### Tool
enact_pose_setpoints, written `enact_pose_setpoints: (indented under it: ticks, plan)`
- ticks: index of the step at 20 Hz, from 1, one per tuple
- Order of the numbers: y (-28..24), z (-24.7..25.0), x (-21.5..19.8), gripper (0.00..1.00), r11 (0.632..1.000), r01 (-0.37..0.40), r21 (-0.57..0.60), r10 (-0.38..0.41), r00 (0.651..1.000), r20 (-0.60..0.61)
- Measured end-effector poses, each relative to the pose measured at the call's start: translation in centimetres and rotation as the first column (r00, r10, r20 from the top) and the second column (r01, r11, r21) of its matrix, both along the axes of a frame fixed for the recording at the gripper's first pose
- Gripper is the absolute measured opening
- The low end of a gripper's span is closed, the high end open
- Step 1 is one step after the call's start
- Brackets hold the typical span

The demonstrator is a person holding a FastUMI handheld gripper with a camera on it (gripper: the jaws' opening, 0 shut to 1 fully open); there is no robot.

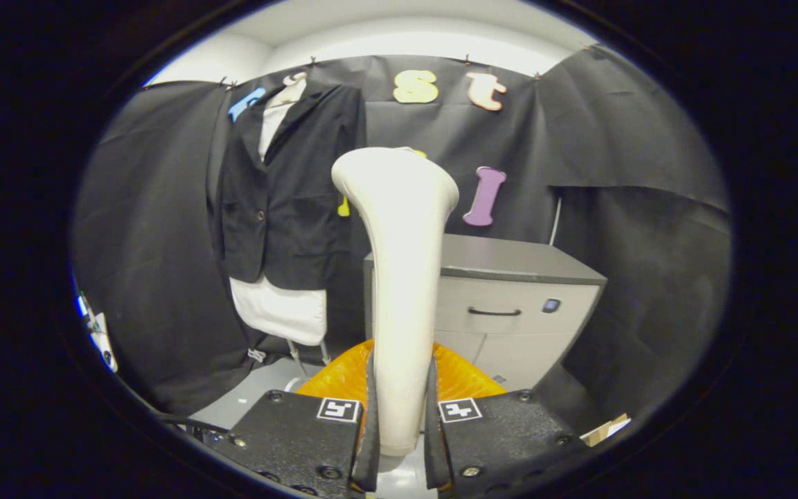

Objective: Iron the clothes twice with a garment steamer, once on the left side and once on the right side.

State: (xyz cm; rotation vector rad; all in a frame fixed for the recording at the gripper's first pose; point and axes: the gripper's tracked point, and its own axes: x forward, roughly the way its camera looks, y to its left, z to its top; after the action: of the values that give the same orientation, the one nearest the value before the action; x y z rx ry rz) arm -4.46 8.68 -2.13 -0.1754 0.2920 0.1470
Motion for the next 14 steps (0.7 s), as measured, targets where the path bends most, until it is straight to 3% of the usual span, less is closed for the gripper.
enact_pose_setpoints:
  ticks: [6,14]
  plan:
    - [-7.4,1.6,-6.7,0.28,0.999,-0.037,0.039,0.036,0.999,0.021]
    - [-10.7,2.7,-9.7,0.29,0.995,-0.039,0.094,0.039,0.999,0.004]
